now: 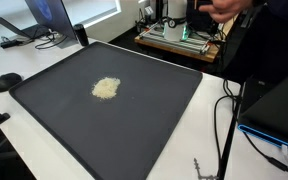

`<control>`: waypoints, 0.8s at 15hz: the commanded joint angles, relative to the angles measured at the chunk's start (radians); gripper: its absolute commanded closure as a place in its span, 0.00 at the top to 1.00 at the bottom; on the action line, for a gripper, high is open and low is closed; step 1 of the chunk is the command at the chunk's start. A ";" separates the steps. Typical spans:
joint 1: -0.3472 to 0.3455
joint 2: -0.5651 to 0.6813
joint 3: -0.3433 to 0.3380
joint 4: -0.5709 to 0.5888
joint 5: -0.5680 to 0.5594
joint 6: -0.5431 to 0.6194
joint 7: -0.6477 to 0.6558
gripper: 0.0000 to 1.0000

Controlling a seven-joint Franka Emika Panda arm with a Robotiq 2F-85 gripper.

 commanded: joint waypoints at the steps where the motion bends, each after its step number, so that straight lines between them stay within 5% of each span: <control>1: -0.022 0.003 -0.013 0.011 -0.052 0.012 -0.006 0.03; 7: -0.103 0.052 -0.041 0.038 -0.164 0.165 0.079 0.03; 12: -0.182 0.118 -0.048 0.028 -0.249 0.413 0.238 0.03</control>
